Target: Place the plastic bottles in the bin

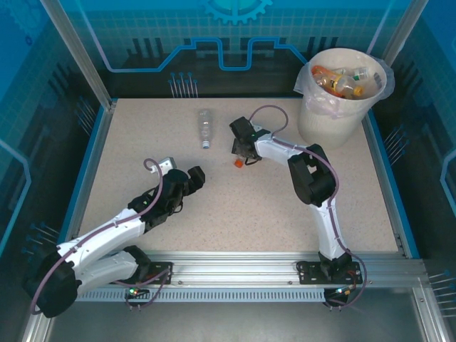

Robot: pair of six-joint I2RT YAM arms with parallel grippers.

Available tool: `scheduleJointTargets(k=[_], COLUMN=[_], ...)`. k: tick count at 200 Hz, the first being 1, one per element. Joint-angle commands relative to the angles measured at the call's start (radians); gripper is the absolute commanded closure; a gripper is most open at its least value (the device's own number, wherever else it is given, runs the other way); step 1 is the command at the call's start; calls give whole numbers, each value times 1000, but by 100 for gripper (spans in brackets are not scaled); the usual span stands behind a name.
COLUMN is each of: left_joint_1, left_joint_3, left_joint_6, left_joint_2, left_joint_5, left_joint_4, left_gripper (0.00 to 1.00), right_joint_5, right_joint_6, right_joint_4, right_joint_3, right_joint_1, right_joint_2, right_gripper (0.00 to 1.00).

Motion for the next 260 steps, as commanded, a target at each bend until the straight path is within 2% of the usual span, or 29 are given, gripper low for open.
scheduleJointTargets(k=[1, 31, 109, 166, 196, 229, 260], left_joint_1=[11, 13, 15, 16, 15, 16, 16], left_joint_3=[-19, -16, 22, 40, 59, 77, 79], left_joint_6=[-21, -17, 1, 19, 42, 51, 51], left_joint_2=[7, 31, 104, 150, 176, 202, 217], left_joint_5=[-2, 12, 75, 146, 198, 226, 256], left_joint_4=[4, 28, 71, 151, 202, 237, 275], left_gripper=[1, 1, 1, 1, 1, 1, 1], right_joint_5=[22, -13, 7, -188, -293, -437, -438], right_joint_6=[-29, -91, -222, -288, -333, -343, -378], right_joint_4=[37, 96, 204, 250, 247, 239, 174], right_joint_3=[-64, -177, -408, -487, -490, -444, -318], right_joint_1=[-11, -29, -38, -89, -172, -350, -503], right_joint_2=[-40, -135, -376, -620, -773, -900, -912], right_gripper=[38, 47, 67, 75, 77, 77, 77])
